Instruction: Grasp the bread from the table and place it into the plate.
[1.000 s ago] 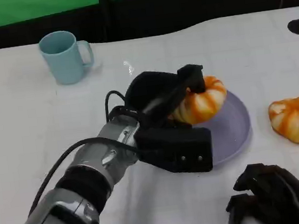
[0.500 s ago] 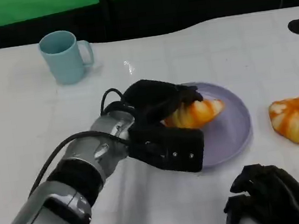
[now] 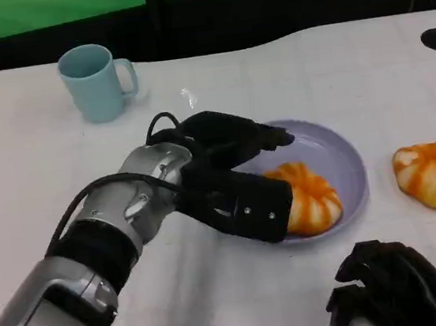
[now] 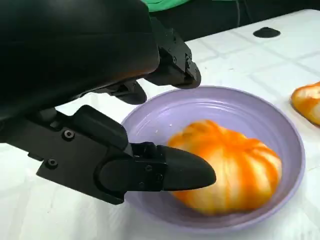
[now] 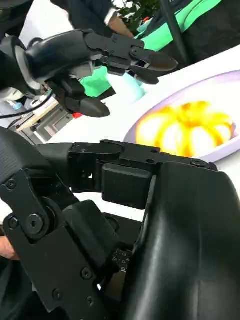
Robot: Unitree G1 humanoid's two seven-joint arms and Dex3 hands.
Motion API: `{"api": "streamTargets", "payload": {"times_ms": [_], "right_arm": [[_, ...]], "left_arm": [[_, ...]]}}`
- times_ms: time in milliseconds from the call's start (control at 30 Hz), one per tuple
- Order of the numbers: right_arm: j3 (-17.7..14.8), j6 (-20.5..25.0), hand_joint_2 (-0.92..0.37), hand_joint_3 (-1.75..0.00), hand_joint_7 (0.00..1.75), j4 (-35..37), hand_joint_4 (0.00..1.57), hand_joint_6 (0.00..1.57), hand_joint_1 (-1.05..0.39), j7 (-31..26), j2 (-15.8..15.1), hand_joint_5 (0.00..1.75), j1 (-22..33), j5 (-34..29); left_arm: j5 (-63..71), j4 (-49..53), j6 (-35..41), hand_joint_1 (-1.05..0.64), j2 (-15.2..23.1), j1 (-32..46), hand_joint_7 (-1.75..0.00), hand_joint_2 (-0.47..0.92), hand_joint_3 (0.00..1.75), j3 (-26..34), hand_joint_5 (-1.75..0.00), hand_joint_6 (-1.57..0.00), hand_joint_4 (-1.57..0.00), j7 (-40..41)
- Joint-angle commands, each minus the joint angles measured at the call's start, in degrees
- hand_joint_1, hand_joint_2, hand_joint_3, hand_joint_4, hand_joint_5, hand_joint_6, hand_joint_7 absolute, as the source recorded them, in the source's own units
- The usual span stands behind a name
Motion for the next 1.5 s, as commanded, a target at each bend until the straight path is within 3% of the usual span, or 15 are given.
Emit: {"api": "streamTargets", "payload": {"times_ms": [33, 233, 433, 567, 633, 733, 767, 833, 867, 933, 1000, 1100, 1167, 1300, 1500], "right_arm": [[-0.6, 0.1, -0.73, 0.00, 0.38, -0.5, 1.57, 1.57, -1.03, -0.1, -0.5, 0.75, 0.5, 0.6], [-0.7, 0.4, -0.72, 0.00, 0.38, -0.7, 1.57, 1.57, -1.02, 0.1, -0.6, 0.75, 0.5, 1.0], [-0.6, 0.5, -0.72, 0.00, 0.38, -1.0, 1.57, 1.57, -1.03, -0.5, -0.4, 0.75, 0.6, 0.9], [-0.4, -0.1, -0.74, -0.01, 0.38, -1.0, 1.57, 1.57, -1.03, -0.3, -0.5, 0.75, 0.6, 0.7], [-0.4, 0.1, -0.73, 0.00, 0.38, -1.0, 1.57, 1.57, -1.03, -0.4, -0.5, 0.75, 0.6, 0.8], [-0.6, 0.3, -0.73, 0.00, 0.39, -1.2, 1.57, 1.57, -1.04, -0.8, -0.5, 0.76, 0.7, 0.8], [-0.6, 0.3, -0.73, 0.00, 0.39, -1.2, 1.57, 1.57, -1.04, -0.8, -0.6, 0.76, 0.7, 0.8], [-0.7, 0.2, -0.73, 0.00, 0.39, -0.9, 1.56, 1.57, -1.03, -0.6, -0.7, 0.76, 0.5, 0.9], [-0.7, 0.2, -0.73, 0.00, 0.39, -0.8, 1.56, 1.57, -1.03, -0.5, -0.7, 0.77, 0.4, 0.9], [-0.7, 0.3, -0.73, 0.00, 0.38, -0.7, 1.56, 1.57, -1.02, -0.4, -0.7, 0.77, 0.4, 1.0], [-0.6, 0.4, -0.72, 0.00, 0.37, -0.9, 1.55, 1.57, -1.02, -0.6, -0.6, 0.77, 0.4, 1.0], [-0.6, 0.3, -0.72, 0.00, 0.37, -1.0, 1.56, 1.57, -1.02, -0.7, -0.5, 0.78, 0.4, 0.9], [-0.5, 0.2, -0.73, 0.00, 0.38, -0.9, 1.56, 1.57, -1.03, -0.6, -0.7, 0.78, 0.3, 0.7], [-0.6, 0.4, -0.72, 0.00, 0.38, -1.1, 1.56, 1.57, -1.03, -1.1, -0.5, 0.78, 0.5, 0.9], [-0.7, 0.5, -0.72, 0.00, 0.38, -0.8, 1.56, 1.57, -1.02, -0.8, -0.6, 0.77, 0.2, 1.0]], "left_arm": [[-1.0, -2.7, 0.5, -1.01, 1.8, 1.1, -0.01, 0.92, 0.53, 0.5, -0.37, -0.27, -0.18, -2.0], [-2.8, -9.6, 2.0, -1.00, 4.6, 4.5, 0.00, 0.92, 0.50, 2.1, -0.35, -0.25, -0.18, -4.5], [-6.4, -15.3, -2.5, -0.94, 8.4, 10.1, -0.02, 0.92, 0.51, 5.6, -0.40, -0.29, -0.29, -2.1], [-16.5, -16.9, -8.1, -0.85, 8.9, 16.6, -0.04, 0.92, 0.46, 12.1, -0.42, -0.35, -0.36, -2.2], [-24.6, -16.4, -11.2, -0.78, 7.7, 19.8, -0.08, 0.92, 0.41, 15.6, -0.48, -0.44, -0.48, -4.8], [-40.1, -16.8, -13.2, -0.70, 4.4, 25.5, -0.14, 0.92, 0.34, 21.0, -0.67, -0.68, -0.65, -11.8], [-43.5, -17.0, -13.4, -0.67, 3.6, 26.8, -0.17, 0.92, 0.34, 22.2, -0.90, -0.76, -0.64, -13.7], [-48.9, -17.7, -13.4, -0.65, 2.2, 29.1, -0.23, 0.92, 0.34, 24.4, -1.14, -0.83, -0.58, -16.6], [-50.3, -18.0, -13.3, -0.65, 1.8, 29.8, -0.34, 0.92, 0.34, 25.1, -1.24, -0.81, -0.55, -17.7], [-54.7, -19.4, -11.8, -0.67, 0.9, 32.0, -0.80, 0.92, 0.35, 26.9, -1.46, -0.64, -0.48, -20.5], [-58.0, -21.8, -9.2, -0.69, 0.2, 34.4, -1.13, 0.92, 0.35, 28.4, -1.63, -0.52, -0.44, -22.2], [-60.3, -25.0, -6.9, -0.69, -0.4, 37.9, -1.43, 0.92, 0.35, 29.9, -1.73, -0.43, -0.45, -23.1], [-61.4, -26.4, -5.5, -0.67, -0.9, 40.0, -1.52, 0.92, 0.34, 30.8, -1.74, -0.42, -0.50, -23.2], [-66.6, -29.5, -0.6, -0.60, -3.7, 44.7, -1.51, 0.92, 0.31, 33.3, -1.75, -0.50, -0.60, -23.3], [-70.7, -32.8, 5.2, -0.65, -5.4, 48.9, -1.74, 0.92, 0.34, 35.5, -1.75, -0.48, -0.75, -24.5]]}}
